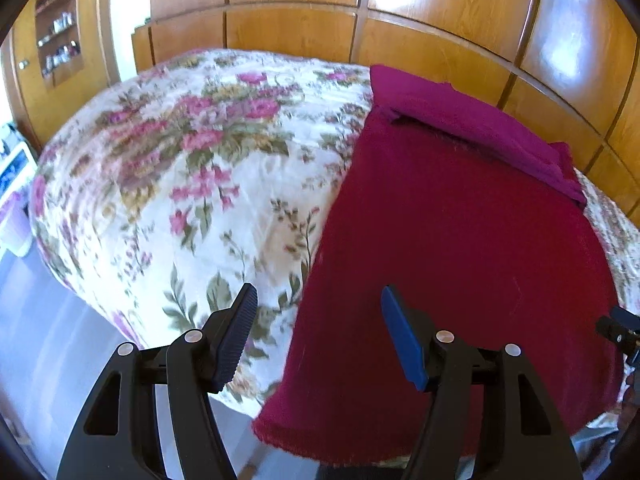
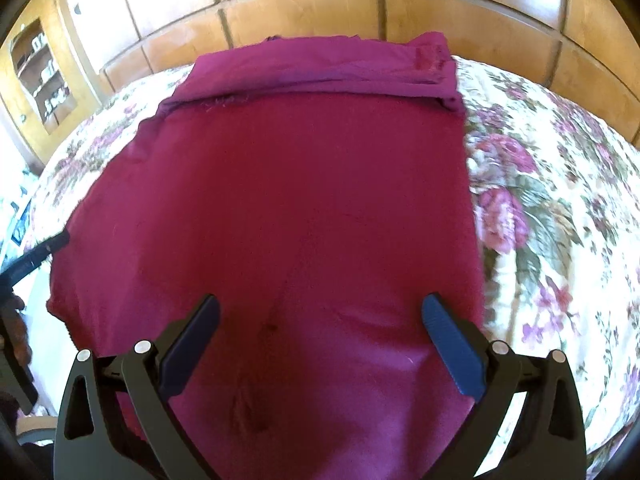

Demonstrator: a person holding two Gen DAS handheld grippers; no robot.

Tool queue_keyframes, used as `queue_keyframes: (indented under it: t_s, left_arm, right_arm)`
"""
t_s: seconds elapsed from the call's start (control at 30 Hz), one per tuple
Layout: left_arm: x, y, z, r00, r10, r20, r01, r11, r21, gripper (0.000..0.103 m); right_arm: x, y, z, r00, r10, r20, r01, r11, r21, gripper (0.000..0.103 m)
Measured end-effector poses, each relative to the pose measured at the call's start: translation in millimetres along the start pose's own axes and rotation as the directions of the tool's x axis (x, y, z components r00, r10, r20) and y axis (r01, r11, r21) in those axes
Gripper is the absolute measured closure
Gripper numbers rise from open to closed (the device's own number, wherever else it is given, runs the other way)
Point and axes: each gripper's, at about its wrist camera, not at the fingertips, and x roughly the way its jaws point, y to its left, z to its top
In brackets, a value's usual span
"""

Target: Fold small clothes

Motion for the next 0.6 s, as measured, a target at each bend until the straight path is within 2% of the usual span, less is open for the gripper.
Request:
queue_keyframes:
  t_s: [0.17, 0.27, 0.33, 0.4, 0.43, 0.47, 0.5, 0.53, 0.57, 0.6]
  left_arm:
    - [0, 10, -7, 0.996, -0.084, -0.04, 0.082, 0.996, -0.046, 0.039]
    - [5, 15, -12, 0.982, -0.17, -0.08, 0.162, 0.982, -0.096, 0.04]
    - [9, 14, -17, 0.977, -0.19, -0.095, 0.18, 0.978, -0.105, 0.051]
    - [10, 12, -20, 0.975, -0.198, -0.102, 0.188, 0.977, -0.099, 0.058]
    - [9, 11, -21, 0.974, -0.203, -0.099, 0.194, 0.976, -0.094, 0.069]
    - [9, 10, -22, 0.971, -0.214, -0.104, 0.206, 0.975, -0.088, 0.073]
    - [9, 9, -22, 0.969, -0.223, -0.11, 0.215, 0.973, -0.081, 0.084]
    - [7, 7, -21, 0.968, -0.227, -0.11, 0.22, 0.973, -0.073, 0.09]
    - [3, 6, -20, 0.966, -0.235, -0.107, 0.228, 0.971, -0.07, 0.092]
    - [0, 6, -19, 0.962, -0.252, -0.101, 0.245, 0.967, -0.072, 0.093]
  right_arm:
    - [-21, -26, -16, 1.0, -0.021, 0.01, 0.02, 0.996, 0.088, 0.003]
    - [-26, -39, -34, 0.999, -0.009, -0.051, 0.015, 0.993, 0.119, 0.006]
    - [-26, -41, -45, 0.996, 0.006, -0.092, 0.005, 0.993, 0.115, 0.02]
    - [-26, -39, -56, 0.992, 0.018, -0.128, -0.005, 0.995, 0.102, 0.041]
    - [-27, -36, -61, 0.991, 0.025, -0.132, -0.013, 0.996, 0.091, 0.048]
    - [-28, -34, -63, 0.99, 0.029, -0.135, -0.019, 0.997, 0.08, 0.055]
    - [-29, -31, -64, 0.991, 0.023, -0.134, -0.015, 0.998, 0.064, 0.064]
    - [-30, -29, -63, 0.99, 0.028, -0.136, -0.021, 0.998, 0.06, 0.071]
    - [-32, -29, -61, 0.989, 0.054, -0.135, -0.045, 0.997, 0.07, 0.088]
    - [-35, -28, -57, 0.989, 0.069, -0.131, -0.059, 0.995, 0.079, 0.093]
